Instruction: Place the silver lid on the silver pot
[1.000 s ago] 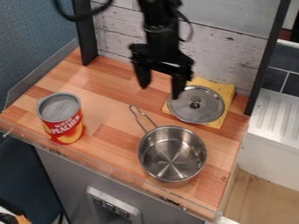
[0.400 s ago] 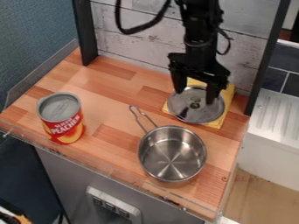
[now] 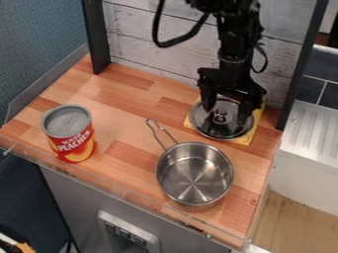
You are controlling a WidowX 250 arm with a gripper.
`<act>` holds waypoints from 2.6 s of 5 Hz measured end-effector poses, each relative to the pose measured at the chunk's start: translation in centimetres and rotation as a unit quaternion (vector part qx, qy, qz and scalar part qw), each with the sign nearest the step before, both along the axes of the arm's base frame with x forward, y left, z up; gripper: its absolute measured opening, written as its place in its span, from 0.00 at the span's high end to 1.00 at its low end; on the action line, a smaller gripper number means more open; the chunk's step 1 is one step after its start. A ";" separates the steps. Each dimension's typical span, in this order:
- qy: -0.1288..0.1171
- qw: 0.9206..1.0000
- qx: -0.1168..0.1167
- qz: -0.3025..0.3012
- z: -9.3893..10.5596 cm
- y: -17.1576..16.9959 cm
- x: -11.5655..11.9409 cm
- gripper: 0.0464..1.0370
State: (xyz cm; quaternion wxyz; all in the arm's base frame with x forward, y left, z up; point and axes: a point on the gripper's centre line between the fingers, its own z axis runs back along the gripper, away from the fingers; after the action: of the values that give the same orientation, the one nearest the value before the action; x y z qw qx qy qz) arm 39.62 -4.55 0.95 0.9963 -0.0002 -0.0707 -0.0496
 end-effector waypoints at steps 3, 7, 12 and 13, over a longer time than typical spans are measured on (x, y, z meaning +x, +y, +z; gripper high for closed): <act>0.017 1.000 0.005 0.001 -0.5 0.2 -0.3 0.74; -0.030 0.999 -0.018 -0.035 5.9 -1.9 -4.2 0.76; 0.008 0.998 0.002 -0.067 2.2 -1.2 -11.7 0.76; 0.010 0.998 0.005 -0.066 1.9 -1.3 -11.7 0.76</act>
State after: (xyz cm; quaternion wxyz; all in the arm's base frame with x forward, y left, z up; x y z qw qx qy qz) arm 27.94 -5.84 2.85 0.9915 -0.0008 -0.0608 -0.1154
